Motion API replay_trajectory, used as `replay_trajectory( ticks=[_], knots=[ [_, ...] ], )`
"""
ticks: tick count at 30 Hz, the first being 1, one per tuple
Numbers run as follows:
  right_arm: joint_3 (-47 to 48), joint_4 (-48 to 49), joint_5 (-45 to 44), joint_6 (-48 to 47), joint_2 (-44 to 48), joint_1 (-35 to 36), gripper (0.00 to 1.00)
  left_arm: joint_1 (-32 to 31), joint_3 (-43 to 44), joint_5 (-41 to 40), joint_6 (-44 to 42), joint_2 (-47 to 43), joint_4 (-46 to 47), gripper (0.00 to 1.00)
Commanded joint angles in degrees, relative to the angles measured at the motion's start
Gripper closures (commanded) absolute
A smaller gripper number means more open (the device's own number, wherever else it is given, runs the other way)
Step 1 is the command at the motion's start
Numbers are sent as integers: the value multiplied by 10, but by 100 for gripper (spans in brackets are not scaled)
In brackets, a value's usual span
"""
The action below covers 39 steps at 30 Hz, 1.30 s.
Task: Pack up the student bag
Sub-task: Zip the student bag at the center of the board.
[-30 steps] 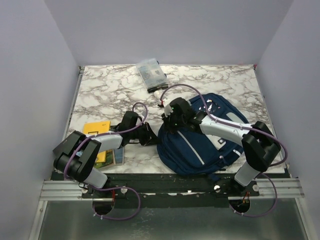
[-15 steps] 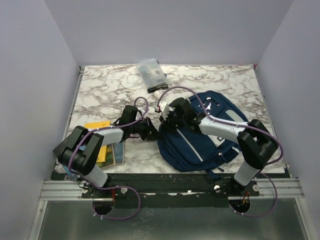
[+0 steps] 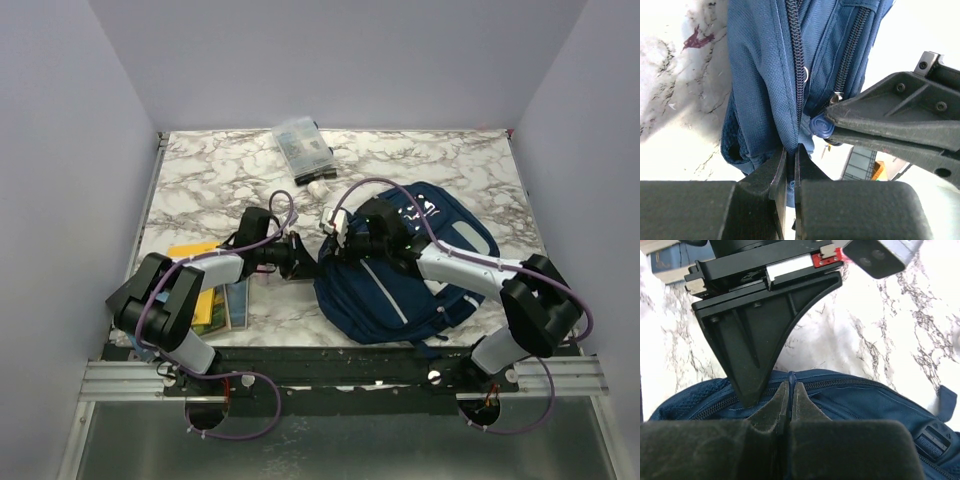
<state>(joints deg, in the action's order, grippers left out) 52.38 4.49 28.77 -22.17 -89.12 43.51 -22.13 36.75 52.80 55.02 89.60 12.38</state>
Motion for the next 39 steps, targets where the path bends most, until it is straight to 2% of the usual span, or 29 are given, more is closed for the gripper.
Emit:
replay_trajectory(
  ticks=[1,2,3,5,6,11,14,16,18,22,24,26,27,28,30,31,34,36,39],
  knots=[
    [-25,87,40,83,27,8,99,8,7,-40,-51,-46,-4,96],
    [-16,75,44,81,20,8,99,8,5,-64,-72,-66,-41,84],
    [-7,46,59,69,12,8,99,7,-1,-78,-86,-86,-57,70],
    [2,10,88,38,4,8,99,8,-12,-98,-105,-125,-72,48],
    [3,-6,88,27,3,8,100,10,-14,-105,-106,-140,-81,41],
    [9,-52,78,33,-10,8,92,12,-37,-125,-84,-205,-93,31],
    [21,-90,122,51,-23,8,89,15,-27,-163,-95,-233,-122,29],
    [8,-88,134,63,-17,8,84,16,-21,-174,-91,-241,-123,28],
    [-9,-78,127,84,-7,8,74,16,-2,-157,-95,-226,-123,26],
    [-13,-52,103,210,23,7,54,16,30,-140,-103,-181,-123,23],
    [-32,-21,78,292,59,8,49,14,43,-134,-110,-163,-123,18],
    [-62,7,45,373,100,8,43,10,64,-127,-126,-139,-161,13],
    [-75,11,38,401,121,8,38,8,76,-128,-137,-129,-180,13],
    [-81,2,31,417,137,8,1,3,82,-131,-144,-122,-193,13],
    [-75,-69,-27,429,171,7,0,-11,91,-151,-169,-121,-218,15],
    [-75,-92,-67,437,188,8,0,-20,99,-171,-187,-120,-233,20],
    [-48,-219,-255,502,213,0,0,-59,146,-284,-259,-112,-327,43],
    [-5,-314,-325,538,199,-28,0,-87,172,-348,-292,-104,-372,53],
    [1,-365,-343,564,190,-70,0,-125,185,-387,-313,-101,-383,53]
  ],
)
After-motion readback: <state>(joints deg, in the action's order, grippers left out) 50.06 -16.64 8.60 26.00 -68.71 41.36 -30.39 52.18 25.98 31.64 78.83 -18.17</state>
